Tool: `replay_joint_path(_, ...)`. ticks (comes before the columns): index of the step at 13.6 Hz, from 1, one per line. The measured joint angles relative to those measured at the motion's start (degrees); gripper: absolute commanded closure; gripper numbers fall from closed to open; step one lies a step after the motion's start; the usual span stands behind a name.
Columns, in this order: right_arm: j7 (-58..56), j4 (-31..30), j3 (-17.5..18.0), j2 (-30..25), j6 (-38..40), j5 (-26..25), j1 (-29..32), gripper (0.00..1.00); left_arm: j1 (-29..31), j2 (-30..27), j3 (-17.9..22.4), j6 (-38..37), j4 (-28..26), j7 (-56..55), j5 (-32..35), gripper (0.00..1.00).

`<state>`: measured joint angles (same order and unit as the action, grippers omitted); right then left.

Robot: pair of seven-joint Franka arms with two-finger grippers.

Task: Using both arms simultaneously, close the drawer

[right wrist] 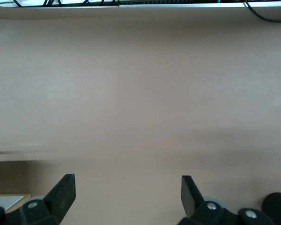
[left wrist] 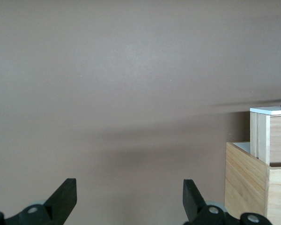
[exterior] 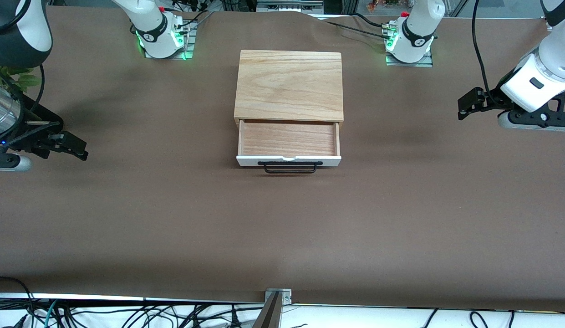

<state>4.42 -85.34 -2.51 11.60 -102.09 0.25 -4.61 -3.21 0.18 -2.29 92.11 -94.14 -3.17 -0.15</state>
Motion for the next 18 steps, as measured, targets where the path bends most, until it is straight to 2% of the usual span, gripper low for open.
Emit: replay_joint_path(18, 0.0, 0.0, 0.0, 0.1, -0.1, 0.0, 0.0, 0.00, 0.1, 0.0, -0.2, 0.0, 0.8, 0.0, 0.2, 0.00)
